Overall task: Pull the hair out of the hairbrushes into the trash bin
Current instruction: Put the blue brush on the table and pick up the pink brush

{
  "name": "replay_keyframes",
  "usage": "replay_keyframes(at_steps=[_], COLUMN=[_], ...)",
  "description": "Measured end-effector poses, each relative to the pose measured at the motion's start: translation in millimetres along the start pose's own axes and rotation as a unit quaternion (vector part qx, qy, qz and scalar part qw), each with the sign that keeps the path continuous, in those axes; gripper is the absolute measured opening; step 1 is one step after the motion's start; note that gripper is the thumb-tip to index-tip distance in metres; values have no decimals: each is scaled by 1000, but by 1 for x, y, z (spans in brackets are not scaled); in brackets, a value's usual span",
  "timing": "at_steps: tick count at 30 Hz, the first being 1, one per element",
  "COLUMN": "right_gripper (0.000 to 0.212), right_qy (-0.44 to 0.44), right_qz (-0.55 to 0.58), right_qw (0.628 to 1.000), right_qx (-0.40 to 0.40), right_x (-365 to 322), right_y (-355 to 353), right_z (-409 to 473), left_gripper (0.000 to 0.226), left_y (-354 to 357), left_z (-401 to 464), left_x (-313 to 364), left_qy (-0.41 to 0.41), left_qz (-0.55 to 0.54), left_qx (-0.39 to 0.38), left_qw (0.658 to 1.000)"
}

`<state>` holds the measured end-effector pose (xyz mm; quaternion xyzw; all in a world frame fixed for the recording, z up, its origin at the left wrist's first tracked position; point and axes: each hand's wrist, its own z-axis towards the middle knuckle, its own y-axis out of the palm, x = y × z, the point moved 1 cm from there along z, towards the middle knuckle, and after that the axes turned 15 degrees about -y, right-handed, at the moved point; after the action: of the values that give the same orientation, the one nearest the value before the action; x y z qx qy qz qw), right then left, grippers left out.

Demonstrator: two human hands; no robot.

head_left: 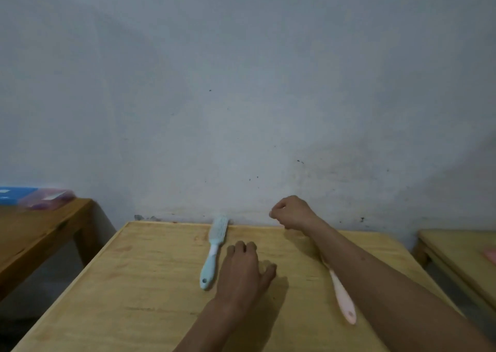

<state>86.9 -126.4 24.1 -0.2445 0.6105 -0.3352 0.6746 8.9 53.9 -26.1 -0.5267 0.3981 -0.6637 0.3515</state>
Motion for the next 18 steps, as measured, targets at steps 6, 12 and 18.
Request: replay_keyframes(at_steps=[6,12,18], right_gripper=[25,42,34], right_qy=[51,113,97], right_qz=[-103,-148,-131], right_qw=[993,980,985], right_qx=[8,-65,-54], right_x=[41,69,78], right_y=[-62,-56,-36], right_z=[-24,-52,-59], left_gripper=[64,71,51], left_y=[25,48,51], left_z=[-29,-47,-52], left_x=[78,123,137], left_qy=[-10,-43,-59], left_qz=[-35,-28,-23], left_qx=[-105,-182,-199], left_qw=[994,982,978])
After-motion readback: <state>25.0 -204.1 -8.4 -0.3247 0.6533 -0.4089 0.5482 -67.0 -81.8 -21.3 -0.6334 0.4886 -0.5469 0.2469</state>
